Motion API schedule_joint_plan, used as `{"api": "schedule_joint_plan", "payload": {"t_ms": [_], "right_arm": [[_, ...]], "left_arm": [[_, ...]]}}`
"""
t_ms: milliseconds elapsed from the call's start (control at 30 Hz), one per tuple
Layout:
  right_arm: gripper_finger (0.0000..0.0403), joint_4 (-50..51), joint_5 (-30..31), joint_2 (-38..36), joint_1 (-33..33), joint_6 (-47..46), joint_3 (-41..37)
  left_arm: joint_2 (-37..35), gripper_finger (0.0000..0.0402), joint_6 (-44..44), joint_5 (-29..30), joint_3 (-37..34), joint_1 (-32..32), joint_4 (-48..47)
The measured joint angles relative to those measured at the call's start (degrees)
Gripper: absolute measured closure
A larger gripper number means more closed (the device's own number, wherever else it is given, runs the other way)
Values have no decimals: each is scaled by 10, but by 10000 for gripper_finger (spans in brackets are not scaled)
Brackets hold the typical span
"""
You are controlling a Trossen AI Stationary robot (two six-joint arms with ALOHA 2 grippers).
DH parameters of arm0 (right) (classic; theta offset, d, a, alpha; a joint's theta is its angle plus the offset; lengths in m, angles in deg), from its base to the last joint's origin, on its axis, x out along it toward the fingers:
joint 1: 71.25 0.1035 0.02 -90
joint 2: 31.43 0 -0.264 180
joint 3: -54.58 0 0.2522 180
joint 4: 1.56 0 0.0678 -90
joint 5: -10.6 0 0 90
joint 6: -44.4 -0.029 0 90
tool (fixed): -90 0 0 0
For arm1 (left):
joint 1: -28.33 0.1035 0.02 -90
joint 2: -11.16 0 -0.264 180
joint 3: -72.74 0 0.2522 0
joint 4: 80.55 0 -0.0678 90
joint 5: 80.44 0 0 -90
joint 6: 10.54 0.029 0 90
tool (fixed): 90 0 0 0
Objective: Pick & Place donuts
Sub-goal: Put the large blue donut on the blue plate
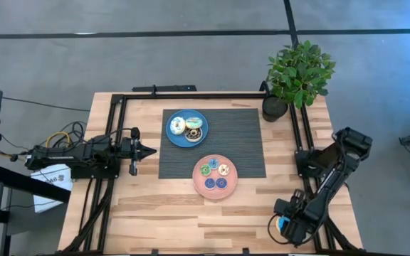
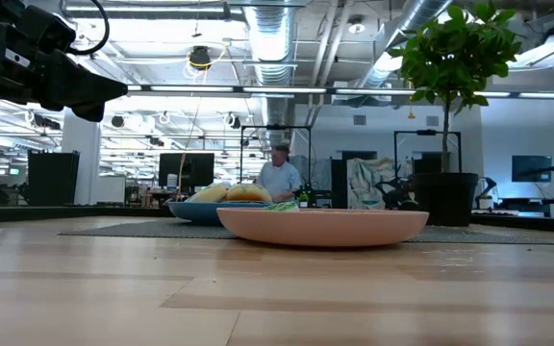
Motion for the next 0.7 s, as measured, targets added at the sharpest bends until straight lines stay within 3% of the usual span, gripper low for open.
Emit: {"api": "schedule_joint_plan", "payload": {"t_ms": [267, 467, 700], "right_arm": [[127, -23, -33, 66, -1, 9, 2], [132, -35, -34, 71, -1, 6, 1], [206, -27, -12, 42, 0, -35, -1]], "left_arm": [[0, 401, 0, 0, 0, 0, 0], [0, 401, 0, 0, 0, 0, 0], [0, 401, 0, 0, 0, 0, 0]]}}
